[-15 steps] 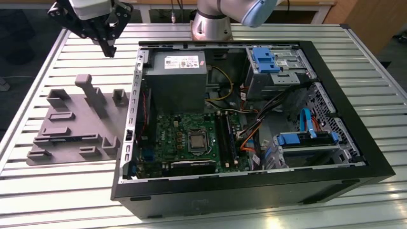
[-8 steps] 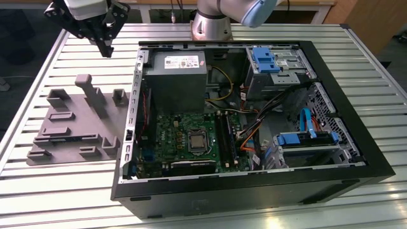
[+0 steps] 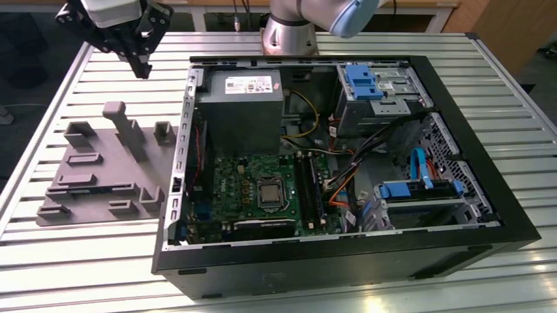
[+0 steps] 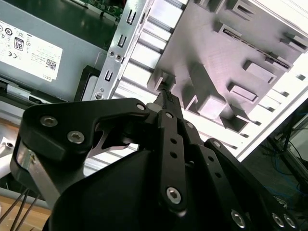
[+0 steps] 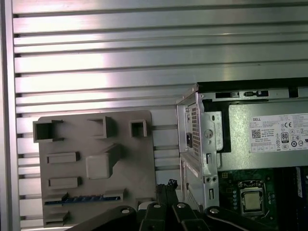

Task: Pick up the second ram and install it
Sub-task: 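Reach for the second ram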

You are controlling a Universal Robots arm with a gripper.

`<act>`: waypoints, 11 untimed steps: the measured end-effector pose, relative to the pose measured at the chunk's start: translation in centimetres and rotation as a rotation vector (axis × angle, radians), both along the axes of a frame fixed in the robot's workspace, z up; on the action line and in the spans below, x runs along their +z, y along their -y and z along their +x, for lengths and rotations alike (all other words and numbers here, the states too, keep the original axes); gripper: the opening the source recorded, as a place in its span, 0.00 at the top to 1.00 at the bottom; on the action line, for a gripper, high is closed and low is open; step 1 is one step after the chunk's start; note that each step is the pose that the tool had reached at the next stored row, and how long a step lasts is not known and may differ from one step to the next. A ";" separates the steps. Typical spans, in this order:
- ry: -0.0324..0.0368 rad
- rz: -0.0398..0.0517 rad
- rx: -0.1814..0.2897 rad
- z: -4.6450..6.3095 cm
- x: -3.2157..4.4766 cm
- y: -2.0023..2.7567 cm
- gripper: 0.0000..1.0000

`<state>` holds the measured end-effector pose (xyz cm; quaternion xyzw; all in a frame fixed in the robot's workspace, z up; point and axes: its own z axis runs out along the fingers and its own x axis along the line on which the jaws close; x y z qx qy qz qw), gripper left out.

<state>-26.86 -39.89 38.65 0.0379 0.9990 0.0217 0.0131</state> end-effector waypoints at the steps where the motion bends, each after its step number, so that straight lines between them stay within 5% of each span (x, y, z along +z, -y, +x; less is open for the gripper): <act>1: 0.0000 0.0000 0.000 -0.1 0.00 0.00 0.89; 11: 0.0000 0.0000 0.000 -0.7 -0.02 0.00 0.89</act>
